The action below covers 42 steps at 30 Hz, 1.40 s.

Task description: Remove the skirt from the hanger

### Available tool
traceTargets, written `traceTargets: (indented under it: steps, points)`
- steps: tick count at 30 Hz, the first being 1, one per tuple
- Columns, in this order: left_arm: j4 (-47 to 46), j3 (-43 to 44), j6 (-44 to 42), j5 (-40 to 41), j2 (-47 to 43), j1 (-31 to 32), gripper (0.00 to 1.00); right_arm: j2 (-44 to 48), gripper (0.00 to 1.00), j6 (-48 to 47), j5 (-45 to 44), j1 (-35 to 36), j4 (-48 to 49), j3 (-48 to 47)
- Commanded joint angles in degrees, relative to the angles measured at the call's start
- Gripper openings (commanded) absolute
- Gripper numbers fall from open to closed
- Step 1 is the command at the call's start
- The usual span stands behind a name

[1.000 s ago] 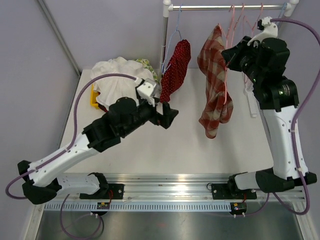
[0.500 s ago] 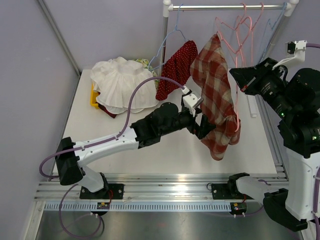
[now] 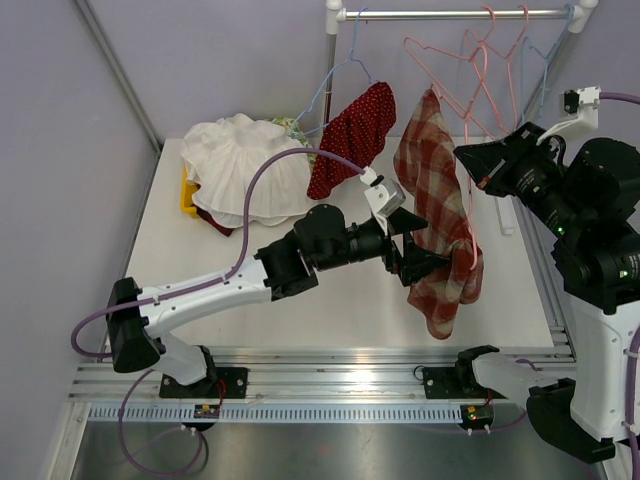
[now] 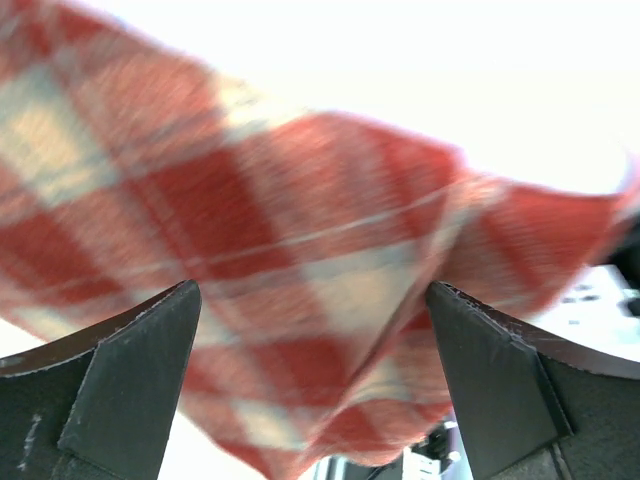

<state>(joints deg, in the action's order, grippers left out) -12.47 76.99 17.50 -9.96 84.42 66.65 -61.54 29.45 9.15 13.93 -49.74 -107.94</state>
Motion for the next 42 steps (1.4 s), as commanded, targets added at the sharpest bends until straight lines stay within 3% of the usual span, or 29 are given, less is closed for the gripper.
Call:
traceTargets:
  steps: [1, 5, 9, 12, 13, 14, 17, 23, 27, 36, 42]
  points:
    - [-5.90, 1.84, 2.10, -6.03, -1.28, 0.23, 0.99, 0.28, 0.00, 0.96, 1.40, 0.04, 6.32, -1.83]
    - [-4.67, 2.90, 1.75, -7.36, -0.22, 0.85, 0.93, -0.34, 0.00, 0.43, 1.22, 0.04, 5.35, -3.76]
    - [-4.41, 3.51, 1.05, -6.48, 1.27, 0.85, 0.78, -0.25, 0.00, 0.60, 1.40, 0.04, 4.91, -4.47]
    - [-4.05, 4.57, 0.18, -4.90, 2.67, 0.85, 0.53, -0.25, 0.00, 1.22, 2.36, 0.04, 4.82, -4.91]
    - [-4.05, 5.18, -0.09, -4.55, 3.46, 0.85, 0.34, -0.25, 0.00, 1.40, 2.98, 0.04, 4.82, -5.17]
    - [-3.71, 5.71, -0.36, -3.50, 3.82, 0.85, 0.23, -0.25, 0.00, 1.57, 3.24, 0.04, 4.82, -5.26]
    - [-1.61, 8.17, -1.76, -1.30, 4.87, 0.76, 0.00, -0.07, 0.00, 2.10, 4.30, -0.05, 5.09, -5.00]
    - [4.10, 5.99, -5.45, 7.57, -0.65, 3.74, 0.00, -0.25, 0.00, 0.17, 2.28, 0.04, 4.82, -4.65]
    - [5.53, -6.98, -6.34, 15.65, -9.95, 9.97, 0.00, -2.00, 0.00, -1.94, -0.09, 0.04, 4.82, -7.80]
    - [5.87, -36.80, 9.83, 32.87, -22.18, 22.18, 0.00, -12.10, 0.00, -7.74, -5.80, 0.04, 1.66, -24.41]
    - [11.32, -37.79, 13.88, 37.20, -21.41, 27.04, 0.00, -14.05, 0.00, -8.45, -6.95, 0.04, 3.59, -24.60]
